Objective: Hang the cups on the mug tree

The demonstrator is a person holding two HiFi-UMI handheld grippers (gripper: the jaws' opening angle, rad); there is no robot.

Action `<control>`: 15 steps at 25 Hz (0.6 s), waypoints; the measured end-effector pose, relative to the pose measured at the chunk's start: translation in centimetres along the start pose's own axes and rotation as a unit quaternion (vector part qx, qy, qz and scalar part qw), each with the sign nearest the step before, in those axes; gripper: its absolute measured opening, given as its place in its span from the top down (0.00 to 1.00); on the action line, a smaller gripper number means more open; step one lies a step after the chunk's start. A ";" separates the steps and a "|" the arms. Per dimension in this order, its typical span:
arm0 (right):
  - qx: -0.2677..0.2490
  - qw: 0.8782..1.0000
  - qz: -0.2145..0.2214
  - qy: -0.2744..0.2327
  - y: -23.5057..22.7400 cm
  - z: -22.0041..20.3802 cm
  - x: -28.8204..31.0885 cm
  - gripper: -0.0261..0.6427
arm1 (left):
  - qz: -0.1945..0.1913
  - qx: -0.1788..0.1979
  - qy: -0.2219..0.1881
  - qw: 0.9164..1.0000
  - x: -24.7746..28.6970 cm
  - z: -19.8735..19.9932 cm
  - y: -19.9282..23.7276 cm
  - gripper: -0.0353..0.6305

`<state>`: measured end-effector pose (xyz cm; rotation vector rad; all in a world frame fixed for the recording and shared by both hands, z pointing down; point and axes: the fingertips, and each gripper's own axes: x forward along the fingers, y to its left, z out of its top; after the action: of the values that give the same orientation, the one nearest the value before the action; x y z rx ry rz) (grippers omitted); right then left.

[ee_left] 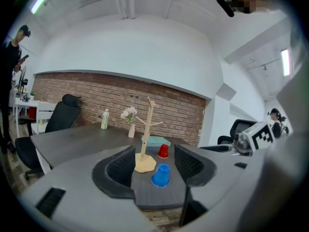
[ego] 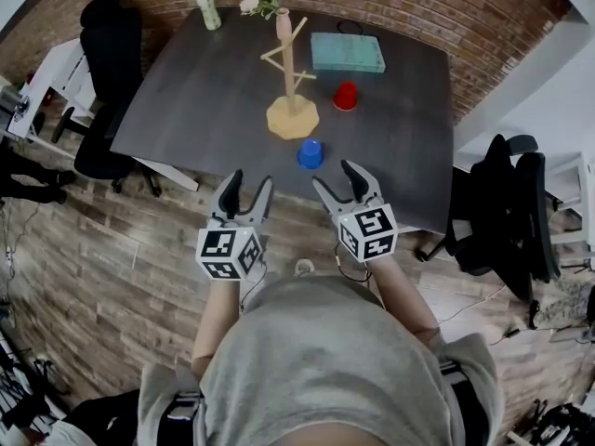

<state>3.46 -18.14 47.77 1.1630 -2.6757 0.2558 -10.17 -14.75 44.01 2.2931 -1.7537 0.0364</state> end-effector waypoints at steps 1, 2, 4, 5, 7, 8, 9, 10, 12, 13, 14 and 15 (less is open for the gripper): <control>-0.003 1.000 0.001 0.004 -0.4 -0.4 0.4 0.54 | 0.003 -0.001 0.001 1.000 0.2 -0.1 0.0 0.60; -0.005 1.000 0.002 0.008 -0.7 -0.7 0.9 0.54 | 0.006 -0.001 0.003 1.000 0.3 -0.2 0.1 0.60; -0.009 1.000 0.005 0.015 -1.0 -1.4 2.1 0.54 | 0.012 -0.001 0.005 1.000 0.3 -0.3 0.5 0.60; -0.012 1.000 0.006 0.019 -1.1 -1.8 2.8 0.53 | 0.016 -0.001 0.006 1.000 0.3 -0.3 0.9 0.60; -0.019 0.999 0.009 0.028 -1.2 -2.6 4.3 0.53 | 0.024 -0.002 0.005 1.000 0.3 -0.4 1.7 0.59; -0.022 0.999 0.010 0.034 -1.2 -3.1 5.0 0.53 | 0.027 -0.003 0.005 1.000 0.3 -0.4 2.1 0.59; -0.026 0.999 0.011 0.041 -1.3 -3.5 5.8 0.53 | 0.030 -0.005 0.005 1.000 0.4 -0.4 2.6 0.59; -0.029 0.998 0.011 0.048 -1.4 -4.0 6.6 0.53 | 0.032 -0.006 0.005 0.999 0.6 -0.4 3.0 0.59; -0.032 0.997 0.011 0.062 -1.6 -4.8 8.1 0.53 | 0.032 -0.007 0.008 0.999 1.2 -0.3 3.7 0.59; -0.033 0.997 0.011 0.069 -1.8 -5.3 8.8 0.53 | 0.031 -0.007 0.010 0.999 1.6 -0.3 4.0 0.59; -0.034 0.996 0.010 0.076 -2.0 -5.7 9.4 0.53 | 0.029 -0.006 0.012 1.000 2.0 -0.3 4.2 0.59; -0.035 0.996 0.009 0.083 -2.2 -6.1 10.0 0.53 | 0.026 -0.005 0.013 1.000 2.5 -0.3 4.3 0.59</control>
<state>-0.80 -25.18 56.44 1.0490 -2.5298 0.2478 -13.58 -18.07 45.54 2.2297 -1.7955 0.0678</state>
